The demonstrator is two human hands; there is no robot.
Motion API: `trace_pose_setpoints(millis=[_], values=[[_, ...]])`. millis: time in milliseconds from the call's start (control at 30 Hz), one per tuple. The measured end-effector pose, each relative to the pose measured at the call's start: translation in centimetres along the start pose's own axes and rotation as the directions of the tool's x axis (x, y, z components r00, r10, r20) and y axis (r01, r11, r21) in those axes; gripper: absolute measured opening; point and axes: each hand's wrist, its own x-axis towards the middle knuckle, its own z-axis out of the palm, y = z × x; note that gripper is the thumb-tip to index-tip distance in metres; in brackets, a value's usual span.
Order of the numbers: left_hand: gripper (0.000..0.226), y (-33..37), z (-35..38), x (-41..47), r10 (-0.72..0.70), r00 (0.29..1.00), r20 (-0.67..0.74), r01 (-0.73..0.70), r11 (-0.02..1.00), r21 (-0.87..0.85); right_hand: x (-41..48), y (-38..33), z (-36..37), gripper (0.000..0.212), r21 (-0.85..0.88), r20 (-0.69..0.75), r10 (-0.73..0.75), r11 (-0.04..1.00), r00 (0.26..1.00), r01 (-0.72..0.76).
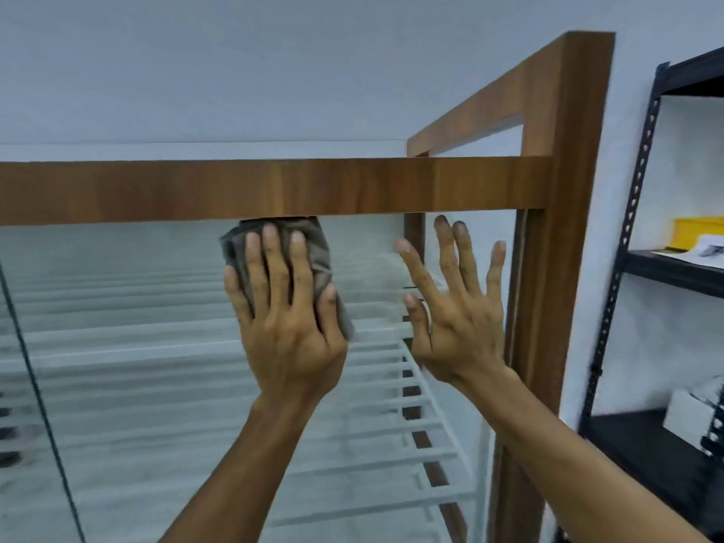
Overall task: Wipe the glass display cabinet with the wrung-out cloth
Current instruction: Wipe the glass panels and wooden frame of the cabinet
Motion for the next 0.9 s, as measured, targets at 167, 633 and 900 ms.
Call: trace_pose_setpoints(millis=[167,633,900], values=[[0.067,8.5,2.4,-0.2,-0.065,0.995,0.072,0.065,0.998,0.001,0.0,2.2,-1.4,0.056,-0.075,0.03,-0.092,0.993,0.995,0.094],[0.061,16.4,5.8,-1.0,0.166,0.981,0.099,-0.159,0.985,-0.067,-2.9,9.5,-3.1,0.056,0.218,-0.166,0.161,0.968,0.973,-0.123],[0.063,17.7,5.7,-0.6,0.342,0.92,0.194,-0.321,0.938,-0.132,-4.2,10.7,-2.8,0.051,0.383,-0.14,0.141,0.92,0.98,-0.077]])
